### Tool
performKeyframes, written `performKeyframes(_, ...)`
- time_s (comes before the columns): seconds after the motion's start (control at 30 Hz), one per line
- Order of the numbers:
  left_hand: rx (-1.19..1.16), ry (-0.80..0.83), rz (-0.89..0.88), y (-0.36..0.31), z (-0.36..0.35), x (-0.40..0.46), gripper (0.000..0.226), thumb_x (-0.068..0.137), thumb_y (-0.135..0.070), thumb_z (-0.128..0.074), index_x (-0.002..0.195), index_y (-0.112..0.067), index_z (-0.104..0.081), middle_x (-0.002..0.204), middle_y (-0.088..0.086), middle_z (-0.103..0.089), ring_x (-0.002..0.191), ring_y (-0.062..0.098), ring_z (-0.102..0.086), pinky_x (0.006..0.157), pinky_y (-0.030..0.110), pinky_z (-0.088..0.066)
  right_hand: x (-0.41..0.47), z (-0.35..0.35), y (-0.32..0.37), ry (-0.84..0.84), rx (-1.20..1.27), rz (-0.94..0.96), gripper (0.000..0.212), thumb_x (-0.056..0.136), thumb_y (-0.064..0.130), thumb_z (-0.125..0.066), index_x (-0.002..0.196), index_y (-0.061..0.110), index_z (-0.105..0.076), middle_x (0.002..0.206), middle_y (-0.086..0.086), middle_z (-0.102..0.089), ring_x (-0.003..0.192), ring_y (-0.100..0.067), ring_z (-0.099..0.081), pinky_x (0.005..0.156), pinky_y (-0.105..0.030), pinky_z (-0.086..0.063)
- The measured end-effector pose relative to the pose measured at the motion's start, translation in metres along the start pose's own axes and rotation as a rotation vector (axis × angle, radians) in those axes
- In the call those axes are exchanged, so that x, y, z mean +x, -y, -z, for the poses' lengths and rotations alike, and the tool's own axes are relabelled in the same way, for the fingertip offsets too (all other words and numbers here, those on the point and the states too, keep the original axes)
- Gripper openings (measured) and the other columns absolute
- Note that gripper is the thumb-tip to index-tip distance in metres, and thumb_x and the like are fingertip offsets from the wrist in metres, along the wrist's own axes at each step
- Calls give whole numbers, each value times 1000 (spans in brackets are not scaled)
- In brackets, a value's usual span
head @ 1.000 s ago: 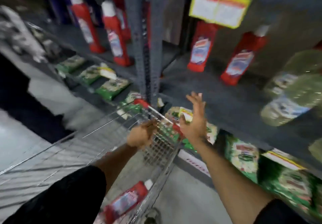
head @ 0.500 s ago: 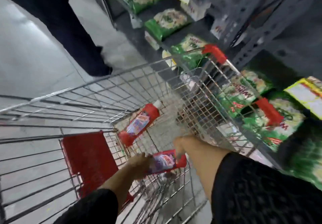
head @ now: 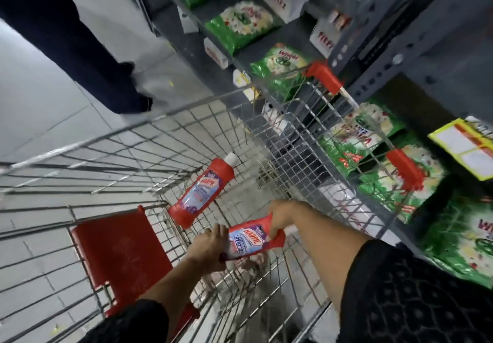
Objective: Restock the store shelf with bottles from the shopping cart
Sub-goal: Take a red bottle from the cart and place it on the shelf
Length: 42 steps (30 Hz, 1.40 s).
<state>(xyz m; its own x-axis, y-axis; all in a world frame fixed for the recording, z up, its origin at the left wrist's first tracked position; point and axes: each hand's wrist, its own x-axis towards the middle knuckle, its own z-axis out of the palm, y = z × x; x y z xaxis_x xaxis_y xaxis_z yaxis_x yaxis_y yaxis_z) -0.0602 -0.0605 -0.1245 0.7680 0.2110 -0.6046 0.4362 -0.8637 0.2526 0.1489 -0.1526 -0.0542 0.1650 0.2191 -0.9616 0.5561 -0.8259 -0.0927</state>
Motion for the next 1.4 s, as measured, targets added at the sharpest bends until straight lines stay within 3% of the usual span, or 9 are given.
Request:
performKeyframes(0.13, -59, -145, 27, -16, 56, -1, 67, 60, -43, -69, 114, -14, -42, 105, 4, -55, 90, 23, -61, 69, 34, -52, -62, 65, -14, -100, 127, 110, 89, 60, 30, -89, 136, 16, -46, 136, -6, -53, 110, -26, -56, 94, -39, -51)
performKeyframes(0.33, -199, -518, -125, -90, 151, 9, 81, 50, -64, -65, 111, -13, -47, 97, 4, -62, 81, 29, -67, 60, 36, -52, -207, 131, -75, -540, 303, 247, 64, 56, 40, -90, 113, 24, -65, 114, 1, -66, 93, -16, -61, 65, -23, -49)
performKeyframes(0.47, -312, -677, -180, -166, 215, -2, 70, 52, -69, -65, 99, -24, -38, 88, 0, -60, 77, 27, -65, 55, 30, -42, -296, 139, -119, -863, 594, 354, 48, 54, 30, -93, 92, 11, -71, 90, -11, -74, 80, -18, -65, 71, -37, -53)
performKeyframes(0.57, -409, -754, -237, -219, 255, -6, 69, 52, -73, -59, 96, -24, -36, 85, -1, -58, 74, 28, -66, 53, 31, -41, -339, 146, -145, -1029, 804, 468, 47, 46, 39, -93, 81, 17, -70, 76, 5, -74, 69, -2, -64, 62, -25, -53)
performKeyframes(0.77, -532, -782, -331, -306, 314, 4, 68, 51, -75, -63, 90, -34, -26, 84, -8, -49, 80, 19, -61, 60, 31, -47, -385, 174, -189, -1305, 1040, 624, 42, 56, 32, -91, 95, 26, -74, 94, 8, -78, 92, -10, -72, 83, -36, -58)
performKeyframes(0.87, -559, -850, -353, -344, 340, 22, 71, 51, -74, -66, 91, -27, -29, 86, -3, -53, 83, 25, -62, 61, 33, -46, -404, 193, -208, -1387, 1033, 618, 34, 63, 30, -88, 92, 33, -71, 99, 10, -76, 91, -4, -71, 84, -34, -59)
performKeyframes(1.0, -571, -904, -308, -379, 378, 56, 78, 55, -66, -72, 103, -14, -39, 100, 8, -59, 94, 31, -62, 71, 39, -51, -421, 215, -222, -1448, 984, 597, 39, 63, 37, -88, 86, 50, -59, 89, 45, -56, 70, 32, -51, 55, 5, -40)
performKeyframes(1.3, -737, -843, -243, -413, 404, 112, 76, 53, -53, -84, 102, -14, -41, 98, 9, -62, 90, 30, -66, 69, 27, -42, -395, 258, -234, -1404, 1024, 493, 29, 72, 40, -82, 87, 43, -57, 85, 31, -56, 66, 15, -55, 44, 2, -38)
performKeyframes(1.4, -738, -832, -241, -414, 405, 121, 77, 54, -57, -82, 103, -15, -40, 99, 9, -61, 89, 29, -65, 68, 26, -41, -390, 263, -237, -1451, 1049, 485, 28, 74, 38, -80, 91, 40, -59, 84, 33, -54, 60, 22, -55, 44, 3, -37)
